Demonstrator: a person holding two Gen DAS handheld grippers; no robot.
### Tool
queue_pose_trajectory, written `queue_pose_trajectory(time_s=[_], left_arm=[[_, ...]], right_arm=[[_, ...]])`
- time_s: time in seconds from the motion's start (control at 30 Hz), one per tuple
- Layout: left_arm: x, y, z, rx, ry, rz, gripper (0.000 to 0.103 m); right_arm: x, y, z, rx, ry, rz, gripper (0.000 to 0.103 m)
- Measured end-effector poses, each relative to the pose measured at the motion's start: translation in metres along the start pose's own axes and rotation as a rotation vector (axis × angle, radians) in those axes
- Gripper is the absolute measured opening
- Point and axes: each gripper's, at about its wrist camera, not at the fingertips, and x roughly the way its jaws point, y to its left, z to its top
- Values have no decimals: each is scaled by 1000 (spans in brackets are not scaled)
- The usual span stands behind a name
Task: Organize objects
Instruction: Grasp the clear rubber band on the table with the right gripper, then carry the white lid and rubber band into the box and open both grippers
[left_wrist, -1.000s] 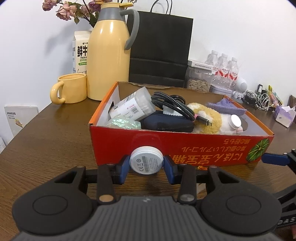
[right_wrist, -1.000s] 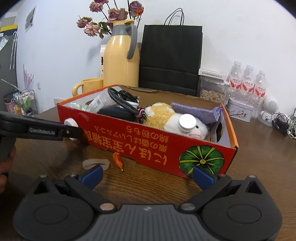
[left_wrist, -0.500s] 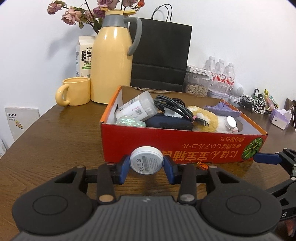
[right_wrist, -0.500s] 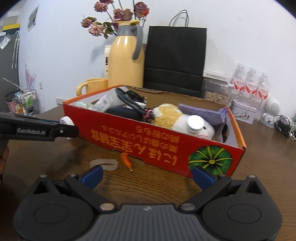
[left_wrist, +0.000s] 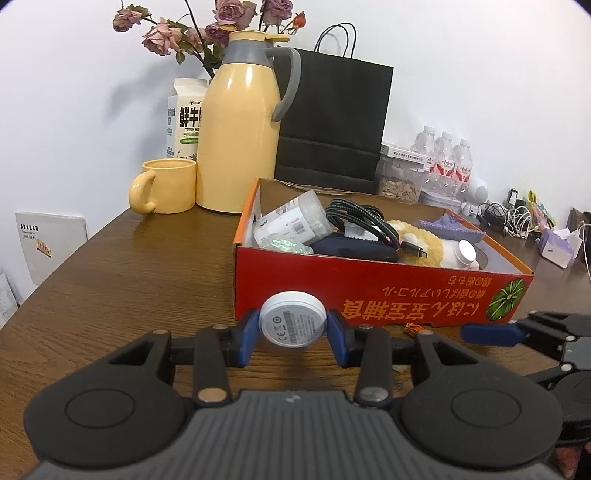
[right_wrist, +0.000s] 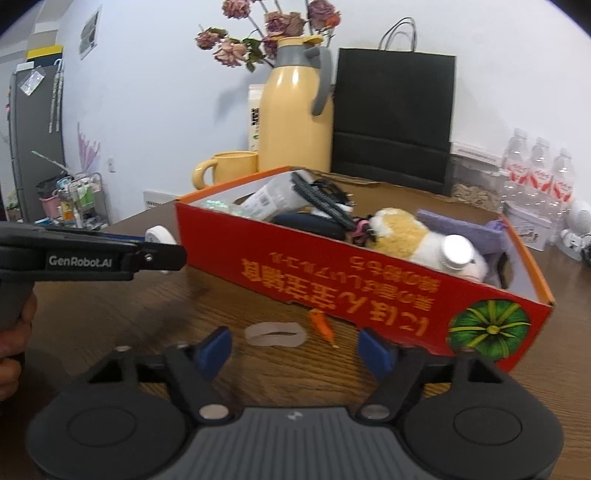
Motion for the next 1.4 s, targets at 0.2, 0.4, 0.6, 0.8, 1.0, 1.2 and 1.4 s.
queue_pose_trajectory(time_s=[0.2,0.4,0.6,0.8,1.0,1.2,1.4], left_arm=[[0,-1,-1,7,-2,-9,41],[0,-2,-1,10,-3,-13,41],[0,-3,-2,12,1,-7,41],[1,-2,-2,11,2,-3,41],[2,-2,-3,14,1,-3,41],[4,-2,-3,15,5,5,41],[1,-5,0,14,-14,-4,41]], right_arm=[[14,12,6,-10,28,12,45],[30,7,12,41,78,-9,41],[27,6,11,44,56,-5,7],[15,11,10,24,-9,-2,5],[-8,7,8,36,-123,-23,5],[-21,1,8,50,-173,-22,5],[-29,-2,11,54,-212,-22,5]])
